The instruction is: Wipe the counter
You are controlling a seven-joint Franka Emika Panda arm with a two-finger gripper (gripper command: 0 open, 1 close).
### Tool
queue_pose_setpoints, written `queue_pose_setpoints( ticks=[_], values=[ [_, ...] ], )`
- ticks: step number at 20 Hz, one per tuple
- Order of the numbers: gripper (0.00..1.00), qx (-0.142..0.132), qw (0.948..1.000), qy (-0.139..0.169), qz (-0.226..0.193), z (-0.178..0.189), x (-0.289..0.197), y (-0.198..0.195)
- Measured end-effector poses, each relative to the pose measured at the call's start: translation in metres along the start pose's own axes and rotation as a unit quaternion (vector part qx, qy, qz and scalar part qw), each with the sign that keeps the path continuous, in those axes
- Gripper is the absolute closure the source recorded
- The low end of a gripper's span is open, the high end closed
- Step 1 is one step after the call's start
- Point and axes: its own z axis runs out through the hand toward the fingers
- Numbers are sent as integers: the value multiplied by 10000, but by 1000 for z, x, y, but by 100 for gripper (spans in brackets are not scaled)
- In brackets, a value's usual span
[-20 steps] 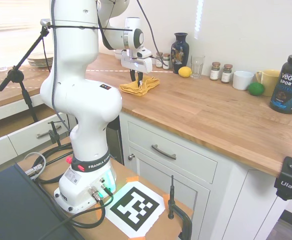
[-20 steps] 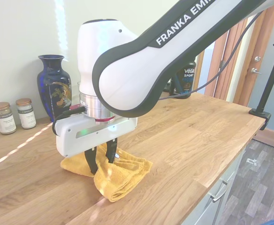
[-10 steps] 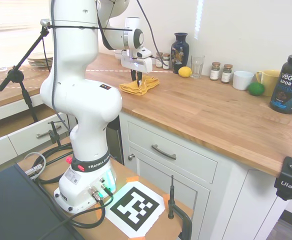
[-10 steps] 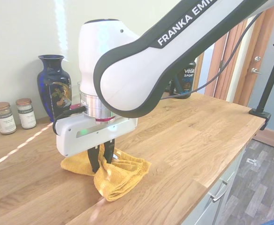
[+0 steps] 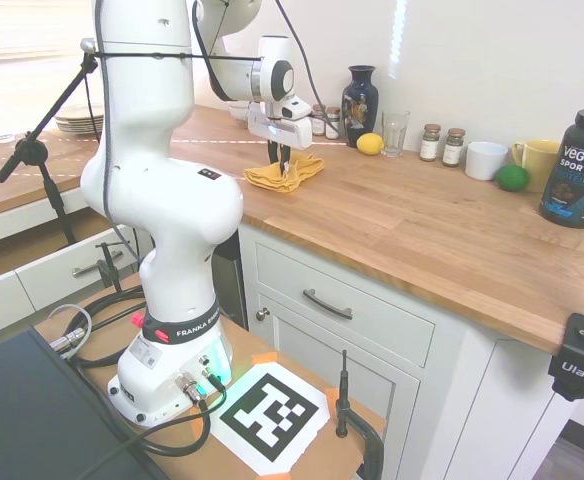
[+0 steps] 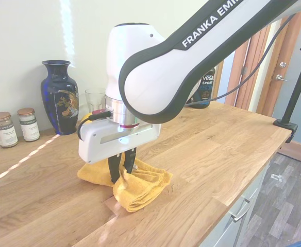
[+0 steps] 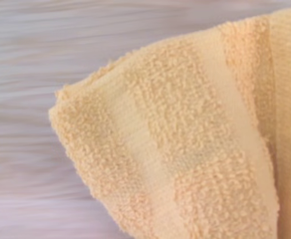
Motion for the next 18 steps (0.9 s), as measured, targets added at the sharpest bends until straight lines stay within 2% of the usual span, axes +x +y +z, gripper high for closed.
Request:
queue_pose_setpoints(
  ticks=[6,18],
  values=[
    [100,-1,10000,-55,43,-4,63,56],
    [100,132,9996,-147,182,-14,189,200]
  ],
)
